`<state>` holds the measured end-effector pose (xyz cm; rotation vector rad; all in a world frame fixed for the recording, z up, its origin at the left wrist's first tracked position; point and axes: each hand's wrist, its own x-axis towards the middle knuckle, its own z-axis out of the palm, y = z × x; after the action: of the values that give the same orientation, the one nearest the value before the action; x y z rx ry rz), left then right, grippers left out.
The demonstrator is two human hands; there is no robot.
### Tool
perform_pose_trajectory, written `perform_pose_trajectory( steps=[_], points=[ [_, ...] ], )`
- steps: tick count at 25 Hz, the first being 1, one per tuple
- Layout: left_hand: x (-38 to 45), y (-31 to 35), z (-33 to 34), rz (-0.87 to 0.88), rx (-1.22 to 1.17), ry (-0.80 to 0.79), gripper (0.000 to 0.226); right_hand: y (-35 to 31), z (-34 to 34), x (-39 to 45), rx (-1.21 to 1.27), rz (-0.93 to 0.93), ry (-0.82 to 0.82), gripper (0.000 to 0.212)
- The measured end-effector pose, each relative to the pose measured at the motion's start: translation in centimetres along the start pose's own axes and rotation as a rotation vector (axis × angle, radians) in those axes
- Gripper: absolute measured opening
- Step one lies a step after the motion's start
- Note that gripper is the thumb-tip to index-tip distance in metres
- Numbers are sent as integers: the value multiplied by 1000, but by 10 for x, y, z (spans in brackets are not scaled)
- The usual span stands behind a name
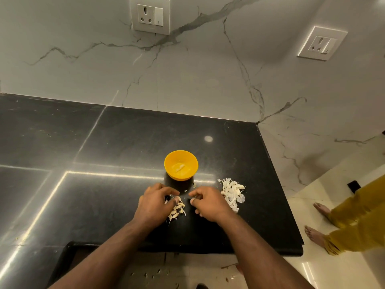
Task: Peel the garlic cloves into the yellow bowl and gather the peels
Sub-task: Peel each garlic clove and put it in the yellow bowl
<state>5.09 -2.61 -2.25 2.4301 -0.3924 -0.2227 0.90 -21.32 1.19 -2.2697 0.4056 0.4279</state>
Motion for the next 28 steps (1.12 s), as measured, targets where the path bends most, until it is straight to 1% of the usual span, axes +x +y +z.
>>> perform_pose_trajectory(
  steps=[1,2,4,5,6,8,10,13,15,17,19,21,23,25,28],
  points=[
    [0,-1,1,0,0,0,21,3,2,-1,58,6,27,29],
    [-1,-2,1,0,-10,-1,21,7,2,-1,73,2,99,30],
    [-2,-4,0,5,-55,-2,21,10,-2,-4,5,-16,262,30],
    [-2,-5,0,7,-95,3,22,9,-4,-6,-13,-35,279,29],
    [-2,-6,0,4,-138,7,22,8,-4,-7,-16,-54,252,28],
    [-3,-5,-3,-11,-196,12,22,2,3,-10,-14,-95,146,25],
    [-5,-5,-8,-16,-191,24,25,-4,15,-11,-73,-127,89,23],
    [-11,-8,-18,-19,-174,-13,31,-6,27,-4,-179,-130,137,23],
    [-14,-14,-25,-6,-172,-102,32,-9,33,1,-232,-124,144,23],
    [-16,-21,-28,37,-122,-203,37,-14,37,3,-264,-131,147,24],
    [-17,-25,-26,72,-55,-256,44,-16,40,3,-232,-138,159,28],
    [-17,-25,-23,77,-29,-223,45,-16,41,2,-193,-143,157,27],
    [-16,-23,-21,63,-40,-170,42,-15,40,1,-172,-153,152,21],
    [-15,-20,-21,46,-38,-156,39,-15,36,-1,-146,-167,142,17],
    [-14,-18,-22,33,-37,-155,39,-18,29,-9,-130,-161,38,5]
  ],
)
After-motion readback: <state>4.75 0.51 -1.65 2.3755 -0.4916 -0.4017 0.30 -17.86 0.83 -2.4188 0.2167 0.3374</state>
